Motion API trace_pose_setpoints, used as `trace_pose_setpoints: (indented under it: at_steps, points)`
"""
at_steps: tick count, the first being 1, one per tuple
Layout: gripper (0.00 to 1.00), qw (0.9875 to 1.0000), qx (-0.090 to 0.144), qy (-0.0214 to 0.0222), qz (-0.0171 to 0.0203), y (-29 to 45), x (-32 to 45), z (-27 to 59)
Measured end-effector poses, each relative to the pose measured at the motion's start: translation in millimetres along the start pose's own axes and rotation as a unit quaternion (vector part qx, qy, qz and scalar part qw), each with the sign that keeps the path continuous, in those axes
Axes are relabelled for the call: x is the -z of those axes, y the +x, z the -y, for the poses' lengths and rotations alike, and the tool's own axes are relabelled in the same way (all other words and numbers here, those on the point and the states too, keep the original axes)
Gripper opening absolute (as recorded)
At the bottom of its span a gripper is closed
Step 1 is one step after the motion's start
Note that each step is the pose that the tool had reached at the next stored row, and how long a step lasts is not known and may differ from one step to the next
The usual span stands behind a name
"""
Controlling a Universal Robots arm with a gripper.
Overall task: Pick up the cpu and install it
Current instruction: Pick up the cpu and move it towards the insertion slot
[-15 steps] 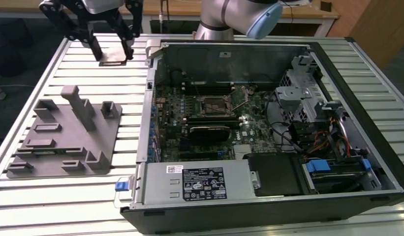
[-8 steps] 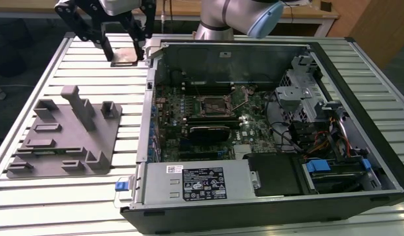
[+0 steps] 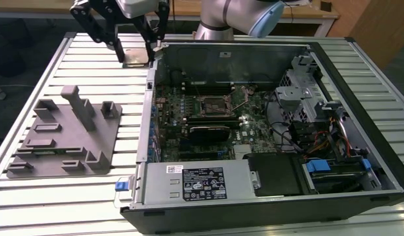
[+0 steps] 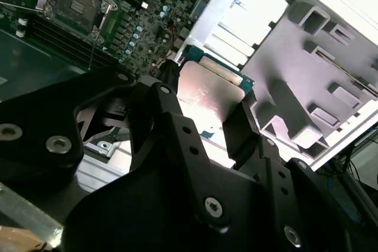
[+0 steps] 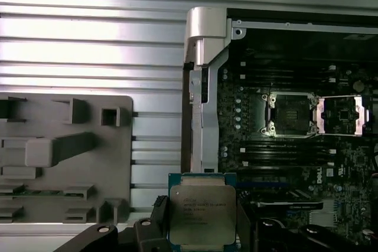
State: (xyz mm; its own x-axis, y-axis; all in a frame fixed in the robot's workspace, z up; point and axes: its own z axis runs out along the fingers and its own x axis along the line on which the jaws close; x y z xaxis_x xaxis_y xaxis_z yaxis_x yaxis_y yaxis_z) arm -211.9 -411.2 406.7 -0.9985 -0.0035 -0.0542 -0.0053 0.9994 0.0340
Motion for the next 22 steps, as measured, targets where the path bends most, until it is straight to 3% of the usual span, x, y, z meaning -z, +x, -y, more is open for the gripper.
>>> trace_pose_setpoints:
  at_steps: [9, 22]
  points:
    - [0.55, 1.0, 0.0, 0.0, -0.0001, -21.0, -4.9, -0.6]
    - [0.55, 1.0, 0.0, 0.0, -0.0001, -44.9, -10.9, -1.2]
